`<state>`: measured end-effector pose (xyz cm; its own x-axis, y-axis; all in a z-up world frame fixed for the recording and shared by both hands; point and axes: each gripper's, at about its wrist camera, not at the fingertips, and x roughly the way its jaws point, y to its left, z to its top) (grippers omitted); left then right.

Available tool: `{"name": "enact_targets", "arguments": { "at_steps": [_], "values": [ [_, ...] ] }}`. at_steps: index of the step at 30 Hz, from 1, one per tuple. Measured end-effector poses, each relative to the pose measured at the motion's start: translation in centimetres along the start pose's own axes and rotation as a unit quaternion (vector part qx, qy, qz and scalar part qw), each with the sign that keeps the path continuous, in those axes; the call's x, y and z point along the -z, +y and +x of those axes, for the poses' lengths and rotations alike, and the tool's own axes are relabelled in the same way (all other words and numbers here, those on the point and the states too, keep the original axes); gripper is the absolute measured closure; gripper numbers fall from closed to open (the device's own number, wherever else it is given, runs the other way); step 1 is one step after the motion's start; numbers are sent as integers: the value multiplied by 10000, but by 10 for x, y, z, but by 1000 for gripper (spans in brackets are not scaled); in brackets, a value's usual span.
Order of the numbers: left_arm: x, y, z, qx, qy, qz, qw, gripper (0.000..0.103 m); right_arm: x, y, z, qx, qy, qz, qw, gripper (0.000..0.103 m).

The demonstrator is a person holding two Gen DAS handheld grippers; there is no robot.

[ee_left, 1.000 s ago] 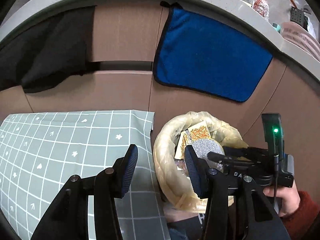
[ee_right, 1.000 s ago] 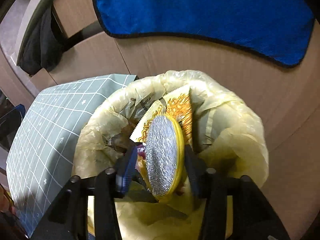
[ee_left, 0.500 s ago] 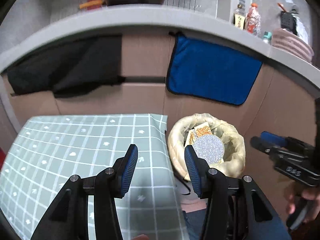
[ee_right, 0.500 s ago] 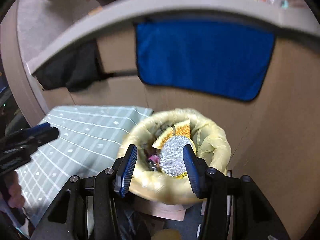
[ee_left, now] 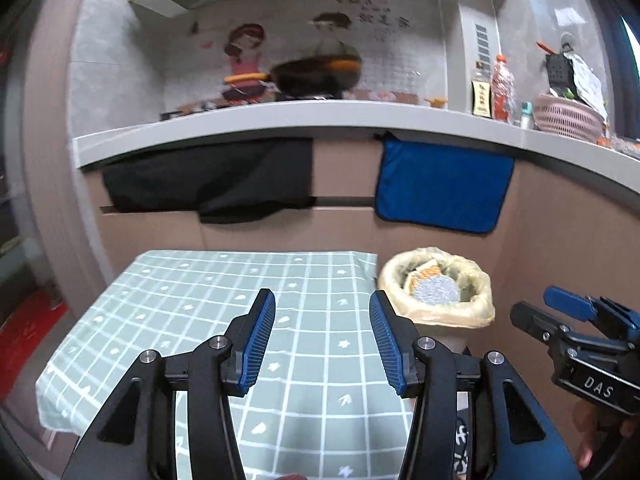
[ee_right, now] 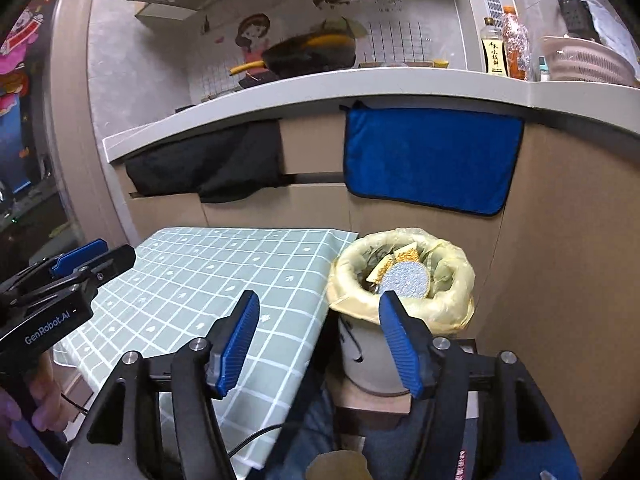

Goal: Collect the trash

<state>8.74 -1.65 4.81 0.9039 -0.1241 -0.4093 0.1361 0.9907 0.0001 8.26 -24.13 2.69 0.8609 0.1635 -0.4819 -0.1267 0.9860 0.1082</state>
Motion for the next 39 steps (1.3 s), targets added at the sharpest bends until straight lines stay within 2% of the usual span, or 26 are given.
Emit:
{"name": "enact_targets", "arguments": {
  "at_steps": [7,19,39],
  "values": [
    [24,17,-31,-59,60,-183,9998,53,24,30,-22,59,66,-188,9998,43],
    [35,36,-66,-281,-209,-305,9989,53,36,67,-46,144,-182,-657,9976,43],
    [38,29,-74,-87,-193,-199,9996,53,36,56,-50,170,-223,-559,9980,43]
  ]
}}
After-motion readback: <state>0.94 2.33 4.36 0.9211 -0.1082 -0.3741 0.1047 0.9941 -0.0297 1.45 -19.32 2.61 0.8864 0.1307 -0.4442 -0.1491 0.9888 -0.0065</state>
